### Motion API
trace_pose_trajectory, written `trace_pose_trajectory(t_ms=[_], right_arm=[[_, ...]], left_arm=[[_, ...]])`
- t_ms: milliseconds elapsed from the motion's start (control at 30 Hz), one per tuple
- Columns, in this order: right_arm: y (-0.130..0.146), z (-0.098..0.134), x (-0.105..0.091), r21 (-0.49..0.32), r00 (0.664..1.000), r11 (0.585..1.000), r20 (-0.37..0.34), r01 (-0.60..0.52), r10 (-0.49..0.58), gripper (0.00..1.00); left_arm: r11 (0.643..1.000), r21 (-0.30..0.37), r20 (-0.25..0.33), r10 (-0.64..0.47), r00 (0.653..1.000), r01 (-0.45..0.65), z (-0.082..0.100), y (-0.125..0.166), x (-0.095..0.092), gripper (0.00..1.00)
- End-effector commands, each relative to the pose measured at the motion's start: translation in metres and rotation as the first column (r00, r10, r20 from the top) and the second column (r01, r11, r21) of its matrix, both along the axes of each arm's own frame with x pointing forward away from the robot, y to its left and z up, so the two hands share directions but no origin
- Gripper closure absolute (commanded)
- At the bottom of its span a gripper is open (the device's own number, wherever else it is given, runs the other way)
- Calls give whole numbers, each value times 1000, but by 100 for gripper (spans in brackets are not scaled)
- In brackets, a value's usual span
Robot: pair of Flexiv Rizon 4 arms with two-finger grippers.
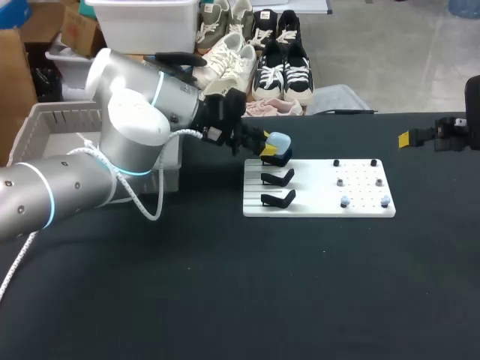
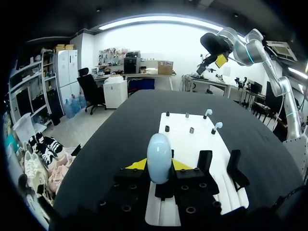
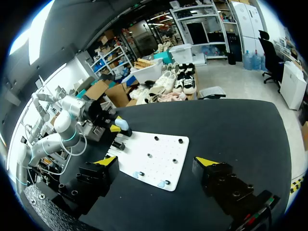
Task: Pick up each earbud case from the left stands, insert the matching earbuds, close the lid, and place the case in the box.
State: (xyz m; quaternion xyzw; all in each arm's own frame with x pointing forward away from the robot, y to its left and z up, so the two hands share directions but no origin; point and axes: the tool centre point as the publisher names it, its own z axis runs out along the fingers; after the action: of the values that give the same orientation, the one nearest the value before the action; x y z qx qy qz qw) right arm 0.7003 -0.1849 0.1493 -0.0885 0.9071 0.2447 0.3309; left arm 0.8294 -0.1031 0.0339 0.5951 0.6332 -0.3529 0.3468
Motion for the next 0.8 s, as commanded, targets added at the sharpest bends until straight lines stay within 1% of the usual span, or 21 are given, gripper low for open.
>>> trace_pose_trajectory(t_ms=[33,100,267,300,633,800], right_arm=[[0,0,0,-1,1000,1000,-1,-1,1,0],[0,0,0,-1,1000,1000,-1,-1,1,0],[0,0,0,-1,1000,1000,-1,-1,1,0],[3,0,2,1,1000,1000,0,-14,14,0],[51,-3,20,-10,990,990,-15,-138,138,0],[86,-8,26,-22,976,977,-39,-214,213,0]], left_arm=[[1000,6,14,12,1000,-12,10,-3,0,100],[1000,-1,23,24,999,-24,15,-5,1,100],[999,10,41,49,998,-49,26,-10,0,100],[999,8,43,52,998,-52,28,-11,0,100],[998,9,36,61,997,-61,36,-20,-6,100],[999,-6,42,41,998,-40,44,-30,-13,100]])
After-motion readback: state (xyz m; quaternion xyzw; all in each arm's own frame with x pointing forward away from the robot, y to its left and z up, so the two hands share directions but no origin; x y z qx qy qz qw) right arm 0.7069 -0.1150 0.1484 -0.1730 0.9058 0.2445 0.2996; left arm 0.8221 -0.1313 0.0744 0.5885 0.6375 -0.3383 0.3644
